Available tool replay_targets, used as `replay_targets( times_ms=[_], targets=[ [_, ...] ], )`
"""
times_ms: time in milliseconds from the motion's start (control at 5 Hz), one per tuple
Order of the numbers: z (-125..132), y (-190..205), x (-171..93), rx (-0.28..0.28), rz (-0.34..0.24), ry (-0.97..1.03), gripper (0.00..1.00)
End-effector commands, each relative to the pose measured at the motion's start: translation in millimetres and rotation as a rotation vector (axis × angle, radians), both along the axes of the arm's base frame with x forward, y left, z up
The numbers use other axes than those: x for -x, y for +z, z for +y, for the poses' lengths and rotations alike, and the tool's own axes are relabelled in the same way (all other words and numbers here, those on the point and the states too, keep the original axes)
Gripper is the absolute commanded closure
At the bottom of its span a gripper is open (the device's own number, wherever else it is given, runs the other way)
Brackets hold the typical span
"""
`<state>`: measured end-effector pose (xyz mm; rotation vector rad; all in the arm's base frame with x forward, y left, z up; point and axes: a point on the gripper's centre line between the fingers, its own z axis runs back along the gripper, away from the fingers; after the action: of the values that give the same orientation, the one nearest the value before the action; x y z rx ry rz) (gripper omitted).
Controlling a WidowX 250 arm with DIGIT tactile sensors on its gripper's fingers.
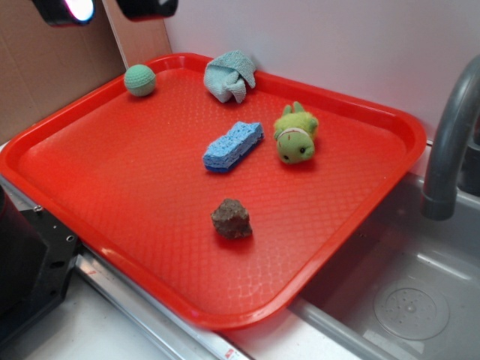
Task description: Grab the green animal.
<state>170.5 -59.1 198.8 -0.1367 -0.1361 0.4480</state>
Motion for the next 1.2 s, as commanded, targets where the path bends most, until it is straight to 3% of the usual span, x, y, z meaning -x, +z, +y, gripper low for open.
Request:
replay_targets(
  times_ms=[0, 200, 400, 600, 800, 1000],
  targets=[
    [6, 5, -6, 0.011, -0.018, 0.036, 0.00],
    [6, 5, -6, 0.011, -0.018, 0.036, 0.00],
    [-3, -28, -44, 0.005, 0.016, -0.001, 0.00],
    [-17, -67, -80, -0.052, -0.052, 0.000, 0.00],
    [-23, -104, -102, -0.093, -0.011, -0.009, 0.00],
    [-27, -136, -124, -0.085, -0.024, -0.065, 0.00]
  ],
)
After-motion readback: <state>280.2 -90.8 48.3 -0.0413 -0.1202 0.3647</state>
